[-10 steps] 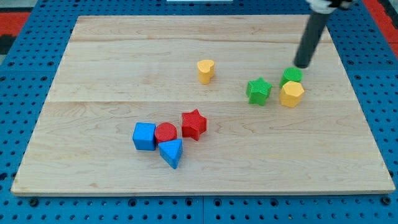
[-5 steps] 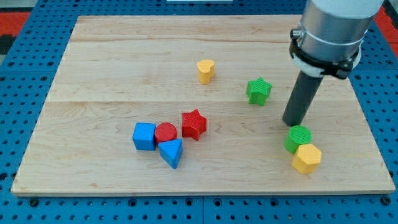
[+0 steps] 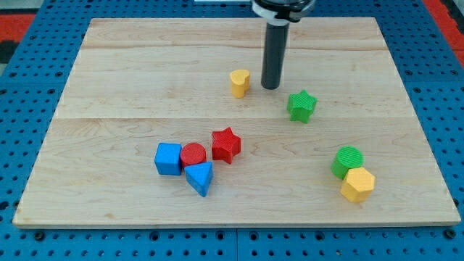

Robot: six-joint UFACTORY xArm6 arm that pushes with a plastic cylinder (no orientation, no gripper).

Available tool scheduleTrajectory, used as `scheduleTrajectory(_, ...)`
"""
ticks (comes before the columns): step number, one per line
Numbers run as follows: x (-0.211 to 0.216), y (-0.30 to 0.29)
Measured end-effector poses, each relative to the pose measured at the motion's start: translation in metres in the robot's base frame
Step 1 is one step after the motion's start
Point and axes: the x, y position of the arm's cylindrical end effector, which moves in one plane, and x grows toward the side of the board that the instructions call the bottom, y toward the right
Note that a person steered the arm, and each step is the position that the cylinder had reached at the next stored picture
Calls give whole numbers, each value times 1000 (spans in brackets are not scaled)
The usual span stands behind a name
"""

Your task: Make a vertical line with green blocks and hexagon

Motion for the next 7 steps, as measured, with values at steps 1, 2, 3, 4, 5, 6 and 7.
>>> scheduleTrajectory(1, 47, 48)
scheduleTrajectory(2, 49, 77)
scheduleTrajectory(3, 8, 95)
scheduleTrajectory(4, 31, 131)
scheduleTrajectory(5, 76, 129)
scheduleTrajectory(6, 43, 136)
scheduleTrajectory(7, -36, 120)
